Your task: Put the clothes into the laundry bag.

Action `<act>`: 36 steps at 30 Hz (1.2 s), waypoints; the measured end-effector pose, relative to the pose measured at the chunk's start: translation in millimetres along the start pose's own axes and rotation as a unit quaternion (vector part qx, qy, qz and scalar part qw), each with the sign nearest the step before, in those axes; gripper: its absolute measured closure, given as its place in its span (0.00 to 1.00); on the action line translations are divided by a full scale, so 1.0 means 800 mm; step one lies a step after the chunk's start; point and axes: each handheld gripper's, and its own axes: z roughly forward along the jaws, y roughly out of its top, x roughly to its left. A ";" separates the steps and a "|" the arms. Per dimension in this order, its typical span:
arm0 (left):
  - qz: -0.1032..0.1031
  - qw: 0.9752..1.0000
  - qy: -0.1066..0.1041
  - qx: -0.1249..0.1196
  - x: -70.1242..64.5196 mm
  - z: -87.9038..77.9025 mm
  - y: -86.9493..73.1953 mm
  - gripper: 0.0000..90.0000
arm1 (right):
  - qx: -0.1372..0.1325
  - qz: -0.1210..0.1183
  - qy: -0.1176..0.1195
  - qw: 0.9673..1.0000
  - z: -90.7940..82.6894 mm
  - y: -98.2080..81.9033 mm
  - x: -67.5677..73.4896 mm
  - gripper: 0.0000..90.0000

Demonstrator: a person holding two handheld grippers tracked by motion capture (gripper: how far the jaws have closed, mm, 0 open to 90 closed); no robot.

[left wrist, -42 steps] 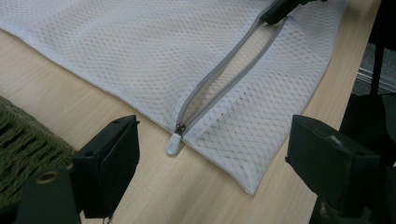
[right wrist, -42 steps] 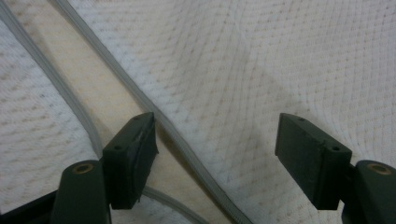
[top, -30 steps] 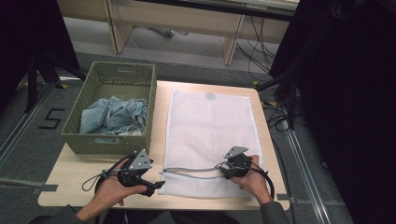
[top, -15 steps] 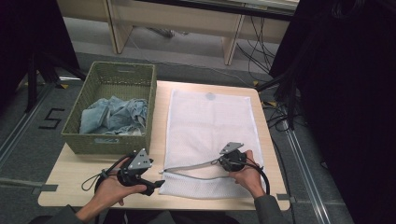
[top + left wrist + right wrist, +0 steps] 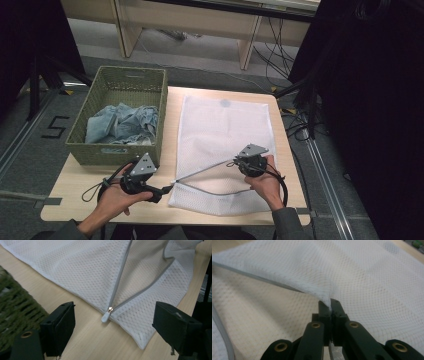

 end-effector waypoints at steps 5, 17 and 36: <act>-0.020 0.999 0.029 -0.038 0.024 -0.027 0.015 0.18 | -0.029 -0.002 0.001 1.000 -0.014 0.014 -0.003 0.99; -0.051 0.988 0.142 -0.030 0.124 -0.085 0.043 0.16 | -0.063 -0.001 -0.009 0.998 -0.034 0.033 -0.019 0.99; -0.173 0.963 0.193 0.073 0.285 -0.049 0.045 0.17 | -0.068 0.009 -0.015 0.998 -0.033 0.036 -0.019 0.99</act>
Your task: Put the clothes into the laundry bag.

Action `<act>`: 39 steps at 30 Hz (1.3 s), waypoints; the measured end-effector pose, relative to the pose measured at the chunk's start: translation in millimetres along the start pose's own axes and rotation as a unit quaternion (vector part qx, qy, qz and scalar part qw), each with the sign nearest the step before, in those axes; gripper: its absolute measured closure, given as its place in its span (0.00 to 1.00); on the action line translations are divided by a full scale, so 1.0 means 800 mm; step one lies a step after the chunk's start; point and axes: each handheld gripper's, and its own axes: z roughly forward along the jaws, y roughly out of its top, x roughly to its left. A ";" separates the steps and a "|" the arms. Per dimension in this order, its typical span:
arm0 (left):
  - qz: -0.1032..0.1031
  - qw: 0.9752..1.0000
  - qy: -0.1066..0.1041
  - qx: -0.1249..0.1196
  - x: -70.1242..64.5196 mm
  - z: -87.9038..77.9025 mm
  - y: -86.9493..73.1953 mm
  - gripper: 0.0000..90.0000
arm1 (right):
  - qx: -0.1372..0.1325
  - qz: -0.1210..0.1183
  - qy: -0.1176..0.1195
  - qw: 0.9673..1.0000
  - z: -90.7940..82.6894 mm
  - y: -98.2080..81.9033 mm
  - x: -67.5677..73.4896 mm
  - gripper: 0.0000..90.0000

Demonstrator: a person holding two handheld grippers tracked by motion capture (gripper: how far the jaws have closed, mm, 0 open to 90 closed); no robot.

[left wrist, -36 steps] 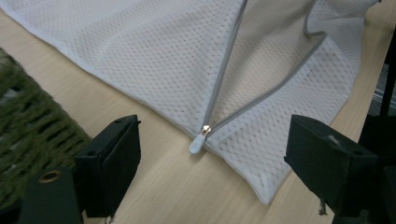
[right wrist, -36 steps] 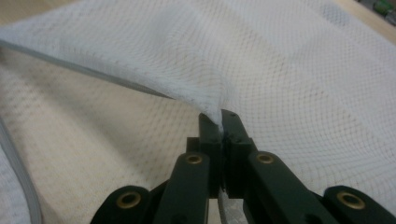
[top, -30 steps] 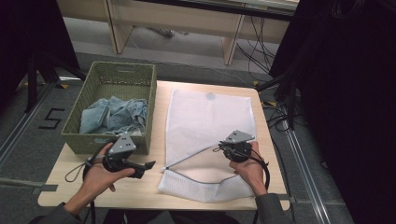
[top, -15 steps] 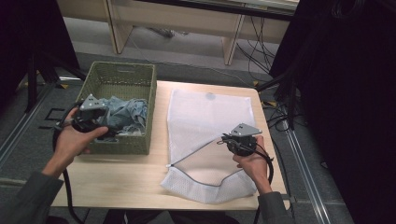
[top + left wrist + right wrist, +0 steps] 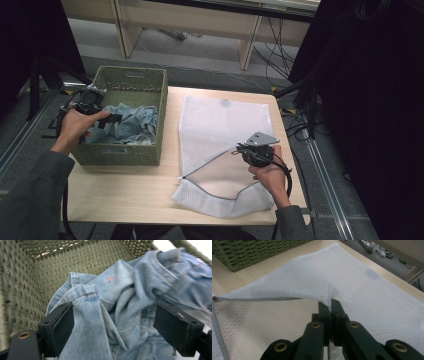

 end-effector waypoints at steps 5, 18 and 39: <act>-0.017 1.000 0.001 0.023 0.015 0.025 0.001 0.18 | 0.007 0.006 0.010 1.000 0.001 -0.002 0.001 0.99; 0.023 0.998 0.057 0.022 0.013 0.040 -0.003 0.90 | 0.009 0.000 0.011 1.000 0.006 -0.005 0.001 0.99; 0.112 0.992 0.010 0.061 -0.040 0.065 0.002 0.23 | 0.012 0.001 0.015 1.000 0.009 -0.008 0.001 0.99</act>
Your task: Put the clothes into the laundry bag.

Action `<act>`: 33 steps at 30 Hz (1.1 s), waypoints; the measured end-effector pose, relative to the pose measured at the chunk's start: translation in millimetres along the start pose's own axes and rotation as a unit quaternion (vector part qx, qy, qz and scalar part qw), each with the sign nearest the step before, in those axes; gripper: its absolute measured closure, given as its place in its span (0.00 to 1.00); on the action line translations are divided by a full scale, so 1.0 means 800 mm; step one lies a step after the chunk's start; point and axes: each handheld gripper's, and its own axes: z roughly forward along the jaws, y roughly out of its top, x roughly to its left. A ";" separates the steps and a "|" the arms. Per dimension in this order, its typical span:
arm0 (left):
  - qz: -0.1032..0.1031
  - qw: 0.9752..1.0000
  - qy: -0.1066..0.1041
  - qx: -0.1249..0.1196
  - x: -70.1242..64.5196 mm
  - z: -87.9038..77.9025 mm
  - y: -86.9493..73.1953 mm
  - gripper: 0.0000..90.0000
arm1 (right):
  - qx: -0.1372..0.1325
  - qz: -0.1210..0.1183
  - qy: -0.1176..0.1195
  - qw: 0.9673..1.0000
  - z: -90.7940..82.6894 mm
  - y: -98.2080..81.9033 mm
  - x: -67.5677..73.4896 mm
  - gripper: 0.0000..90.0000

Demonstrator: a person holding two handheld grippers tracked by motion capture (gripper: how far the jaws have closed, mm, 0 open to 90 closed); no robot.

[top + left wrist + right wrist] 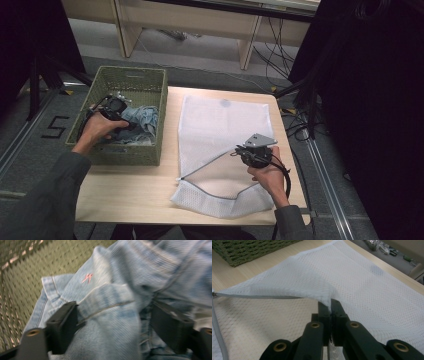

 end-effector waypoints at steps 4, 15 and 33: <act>-0.021 0.998 0.016 0.057 0.011 0.016 -0.008 0.19 | 0.001 -0.004 0.001 1.000 0.001 0.000 0.002 0.98; -0.063 0.996 -0.012 0.069 0.011 0.053 -0.019 0.15 | 0.004 -0.003 0.003 1.000 0.002 0.001 0.004 0.98; -0.037 0.998 0.021 0.056 0.017 0.039 -0.010 0.79 | 0.005 -0.012 -0.007 1.000 0.003 0.002 0.007 0.99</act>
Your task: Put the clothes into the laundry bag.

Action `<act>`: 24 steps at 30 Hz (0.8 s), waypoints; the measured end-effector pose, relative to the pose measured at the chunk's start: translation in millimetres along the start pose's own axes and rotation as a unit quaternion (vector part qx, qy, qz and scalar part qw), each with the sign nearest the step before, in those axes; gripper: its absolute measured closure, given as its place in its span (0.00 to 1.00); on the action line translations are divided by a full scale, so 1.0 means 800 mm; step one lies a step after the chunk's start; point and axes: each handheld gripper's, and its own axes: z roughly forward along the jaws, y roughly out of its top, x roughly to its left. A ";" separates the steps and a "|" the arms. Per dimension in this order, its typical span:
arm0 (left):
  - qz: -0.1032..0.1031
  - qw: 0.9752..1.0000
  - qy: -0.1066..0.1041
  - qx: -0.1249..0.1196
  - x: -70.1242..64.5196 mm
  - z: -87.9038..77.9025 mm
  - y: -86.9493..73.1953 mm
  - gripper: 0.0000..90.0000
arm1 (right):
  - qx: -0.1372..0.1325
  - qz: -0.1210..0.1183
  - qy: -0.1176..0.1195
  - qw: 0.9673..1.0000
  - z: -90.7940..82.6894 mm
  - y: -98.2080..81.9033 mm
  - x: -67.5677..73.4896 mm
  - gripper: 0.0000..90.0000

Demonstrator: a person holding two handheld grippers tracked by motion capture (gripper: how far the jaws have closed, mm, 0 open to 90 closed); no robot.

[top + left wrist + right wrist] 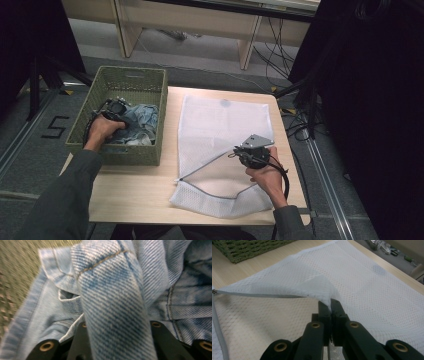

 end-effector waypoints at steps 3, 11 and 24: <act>0.002 1.000 0.009 -0.024 0.002 -0.015 0.004 0.80 | -0.002 0.000 -0.001 1.000 -0.002 0.001 -0.001 0.99; 0.005 0.995 0.009 -0.103 0.001 -0.071 0.020 0.81 | -0.019 0.015 -0.001 1.000 -0.017 0.011 -0.002 0.99; 0.067 0.977 -0.003 -0.203 -0.019 -0.201 0.036 0.81 | -0.043 0.001 -0.011 0.999 -0.027 0.022 -0.002 0.99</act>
